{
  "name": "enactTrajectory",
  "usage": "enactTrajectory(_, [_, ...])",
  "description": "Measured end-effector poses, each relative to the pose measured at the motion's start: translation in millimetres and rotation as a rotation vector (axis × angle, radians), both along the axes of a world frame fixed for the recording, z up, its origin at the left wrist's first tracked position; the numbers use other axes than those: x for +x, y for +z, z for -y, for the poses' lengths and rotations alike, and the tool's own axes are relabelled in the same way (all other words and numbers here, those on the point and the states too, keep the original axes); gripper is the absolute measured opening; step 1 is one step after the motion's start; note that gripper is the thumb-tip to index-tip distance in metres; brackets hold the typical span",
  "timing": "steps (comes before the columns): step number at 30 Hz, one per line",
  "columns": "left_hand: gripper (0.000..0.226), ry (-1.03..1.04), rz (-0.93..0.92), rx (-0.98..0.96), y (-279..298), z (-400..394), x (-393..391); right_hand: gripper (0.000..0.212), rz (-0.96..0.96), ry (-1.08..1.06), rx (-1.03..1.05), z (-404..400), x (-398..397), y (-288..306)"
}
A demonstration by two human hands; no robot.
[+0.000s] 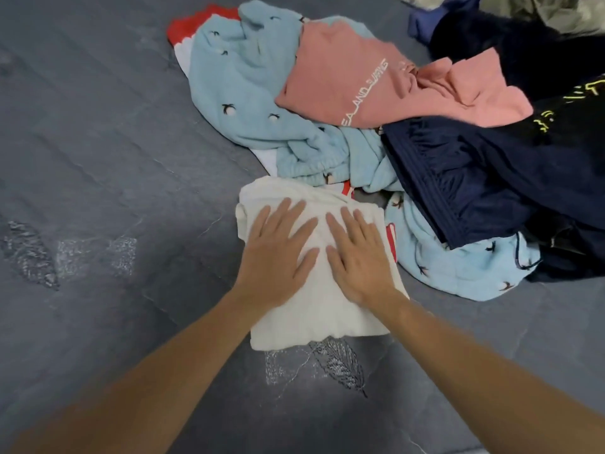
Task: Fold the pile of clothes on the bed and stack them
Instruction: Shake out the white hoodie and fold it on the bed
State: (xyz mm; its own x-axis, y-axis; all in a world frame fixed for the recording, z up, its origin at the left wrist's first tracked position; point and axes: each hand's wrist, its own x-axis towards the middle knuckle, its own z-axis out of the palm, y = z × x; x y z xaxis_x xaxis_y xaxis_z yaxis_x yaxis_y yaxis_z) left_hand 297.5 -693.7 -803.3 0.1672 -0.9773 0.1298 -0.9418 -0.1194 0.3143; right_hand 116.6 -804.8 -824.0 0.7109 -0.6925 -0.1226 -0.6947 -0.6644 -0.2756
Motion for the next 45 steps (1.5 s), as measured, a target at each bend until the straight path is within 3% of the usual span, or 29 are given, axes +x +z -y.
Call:
enactTrajectory(3, [0.061,0.015,0.025,0.166,-40.1,-2.8,13.3,0.062,-0.052,-0.081,-0.021,8.2,-3.3,-29.6])
enactTrajectory(7, [0.070,0.054,0.044,0.163,-65.1,14.0,20.8,0.068,-0.066,-0.114,-0.078,23.3,2.7,-47.3])
enactTrajectory(10, [0.085,0.264,0.034,0.128,-64.1,7.3,15.0,0.072,-0.097,-0.153,-0.074,28.6,0.8,-43.5])
enactTrajectory(14, [0.104,0.703,-0.346,0.161,-44.8,-15.8,-3.9,0.083,-0.136,-0.246,-0.009,36.3,2.4,-25.8])
enactTrajectory(17, [0.119,0.664,-0.640,0.137,-33.8,-31.9,-17.8,0.093,-0.194,-0.224,0.067,53.6,8.4,-12.3])
enactTrajectory(20, [0.124,0.666,-0.797,0.187,-23.9,-40.3,-20.3,0.099,-0.200,-0.126,0.188,67.5,7.2,-4.6])
enactTrajectory(23, [0.122,0.636,-0.827,0.243,-19.8,-40.8,-24.8,0.096,-0.105,-0.060,0.283,68.7,1.6,-0.3])
enactTrajectory(34, [0.121,0.578,-0.893,0.186,-32.4,-90.9,-10.1,0.086,0.039,-0.136,0.305,-1.2,-0.9,0.4])
enactTrajectory(39, [0.121,0.522,-0.920,0.183,-34.4,-169.4,29.0,0.088,0.058,-0.188,0.315,-89.3,31.5,1.7])
enactTrajectory(45, [0.121,0.545,-0.874,0.211,-23.2,-323.2,115.4,0.089,0.082,-0.136,0.328,-240.6,115.4,5.0])
